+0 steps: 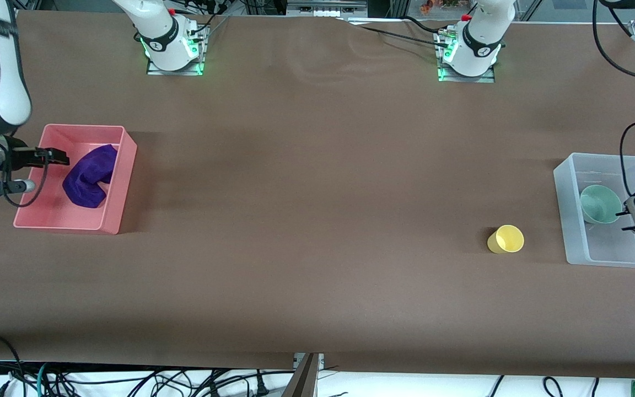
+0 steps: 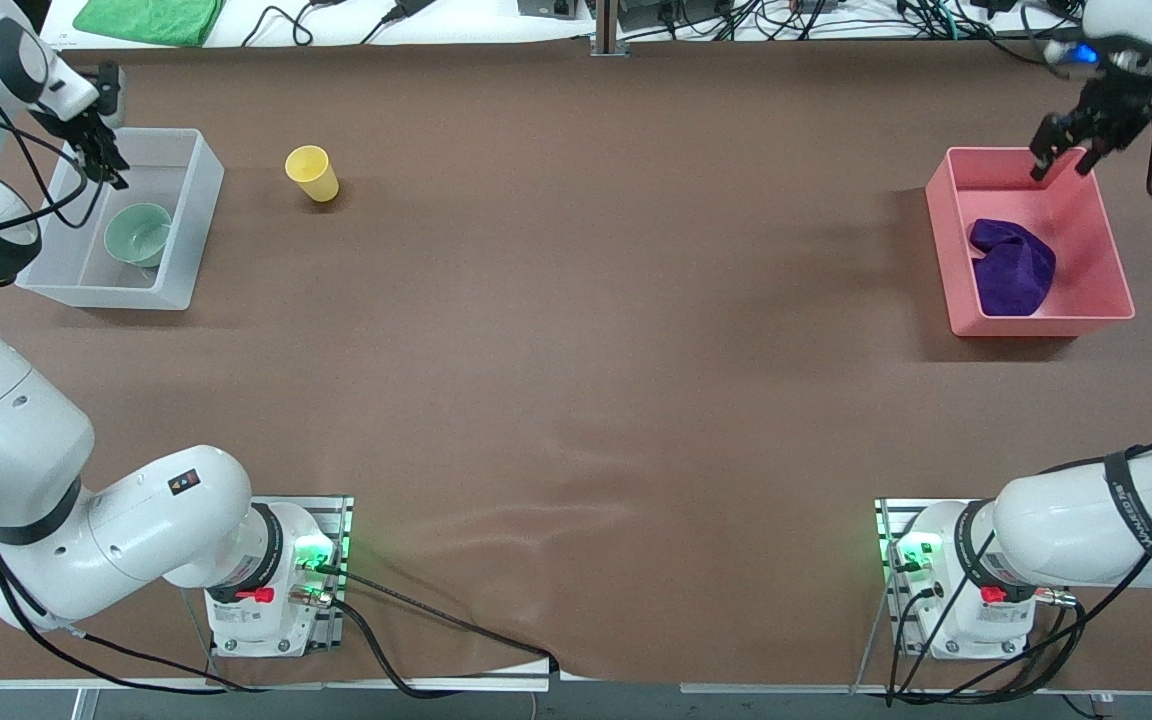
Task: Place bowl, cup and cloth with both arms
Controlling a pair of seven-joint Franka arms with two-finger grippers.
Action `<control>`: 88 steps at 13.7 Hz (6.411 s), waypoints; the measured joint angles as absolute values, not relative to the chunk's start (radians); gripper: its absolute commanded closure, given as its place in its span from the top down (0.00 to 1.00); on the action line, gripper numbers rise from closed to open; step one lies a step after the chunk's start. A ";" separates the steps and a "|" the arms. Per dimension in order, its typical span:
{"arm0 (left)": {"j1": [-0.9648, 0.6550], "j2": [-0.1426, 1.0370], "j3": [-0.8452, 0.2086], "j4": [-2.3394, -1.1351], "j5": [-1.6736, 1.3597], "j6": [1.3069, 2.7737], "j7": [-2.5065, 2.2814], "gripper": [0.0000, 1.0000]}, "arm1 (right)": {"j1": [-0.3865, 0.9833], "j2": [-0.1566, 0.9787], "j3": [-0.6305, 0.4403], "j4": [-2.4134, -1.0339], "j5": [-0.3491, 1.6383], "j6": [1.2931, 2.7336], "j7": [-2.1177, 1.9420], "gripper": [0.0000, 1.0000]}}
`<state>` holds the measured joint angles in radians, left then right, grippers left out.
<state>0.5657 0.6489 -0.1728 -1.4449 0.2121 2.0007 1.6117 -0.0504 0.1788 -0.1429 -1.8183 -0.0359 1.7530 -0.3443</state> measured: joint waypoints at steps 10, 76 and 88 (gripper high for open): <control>0.497 0.573 -0.378 -1.473 0.091 1.886 0.690 0.99 | -0.041 0.119 0.101 -1.413 0.004 1.450 -0.236 1.00; 0.597 0.347 -0.867 -1.384 0.281 1.358 0.041 1.00 | -0.052 0.140 0.108 -1.412 -0.027 1.440 -0.116 1.00; -0.070 0.054 -0.032 -1.650 -0.013 1.647 0.040 1.00 | -0.053 0.141 0.107 -1.412 -0.027 1.440 -0.116 1.00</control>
<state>-0.0704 0.0538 -0.0323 -1.6496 -0.0128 1.6466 0.0403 -0.0526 0.1409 0.1075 -1.4122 -0.0269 1.4400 -0.1159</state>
